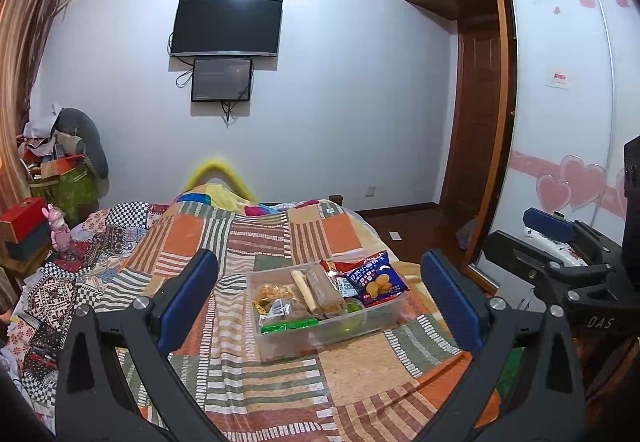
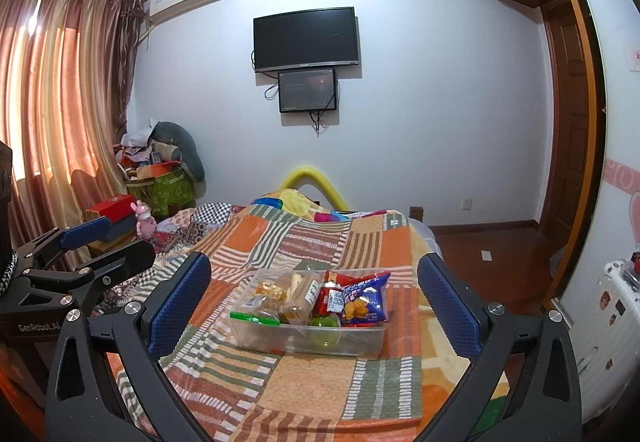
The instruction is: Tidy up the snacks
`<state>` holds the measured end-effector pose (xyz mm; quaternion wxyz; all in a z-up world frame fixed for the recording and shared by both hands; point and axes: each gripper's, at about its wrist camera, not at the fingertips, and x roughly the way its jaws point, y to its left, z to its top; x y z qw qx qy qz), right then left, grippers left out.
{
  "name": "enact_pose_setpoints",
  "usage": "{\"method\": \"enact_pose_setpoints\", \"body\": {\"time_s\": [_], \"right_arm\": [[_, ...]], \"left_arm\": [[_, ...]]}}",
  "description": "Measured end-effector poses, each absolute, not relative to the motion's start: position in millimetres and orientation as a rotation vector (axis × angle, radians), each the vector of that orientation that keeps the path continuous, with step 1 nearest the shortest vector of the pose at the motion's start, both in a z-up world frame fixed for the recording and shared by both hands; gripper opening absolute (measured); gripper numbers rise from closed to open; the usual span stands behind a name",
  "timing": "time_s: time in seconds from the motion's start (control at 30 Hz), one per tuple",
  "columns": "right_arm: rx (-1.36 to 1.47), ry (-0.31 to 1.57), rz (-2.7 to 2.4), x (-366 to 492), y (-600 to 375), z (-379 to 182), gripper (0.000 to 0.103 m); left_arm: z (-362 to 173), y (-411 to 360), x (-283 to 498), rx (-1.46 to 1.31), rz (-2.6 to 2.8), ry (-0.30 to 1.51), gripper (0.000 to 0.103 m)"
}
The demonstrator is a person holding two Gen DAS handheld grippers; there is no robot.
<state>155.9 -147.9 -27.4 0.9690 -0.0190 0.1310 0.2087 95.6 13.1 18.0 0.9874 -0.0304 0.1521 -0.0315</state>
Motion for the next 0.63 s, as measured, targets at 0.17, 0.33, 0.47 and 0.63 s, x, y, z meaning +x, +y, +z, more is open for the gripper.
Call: {"method": "enact_pose_setpoints", "body": {"time_s": [0.17, 0.33, 0.47, 0.63], "right_arm": [[-0.039, 0.265, 0.42, 156.1, -147.2, -27.9, 0.103], [-0.04, 0.266, 0.419, 156.3, -148.1, -27.8, 0.103], [-0.044, 0.269, 0.419, 156.8, -148.0, -28.4, 0.103], [-0.044, 0.267, 0.421, 157.5, -148.1, -28.7, 0.103]], "left_arm": [[18.4, 10.9, 94.4, -0.056, -0.067, 0.299, 0.103], [19.5, 12.7, 91.9, -0.068, -0.065, 0.296, 0.103], [19.4, 12.3, 91.2, -0.07, -0.066, 0.296, 0.103], [19.6, 11.4, 92.2, -0.067, -0.074, 0.303, 0.103]]}}
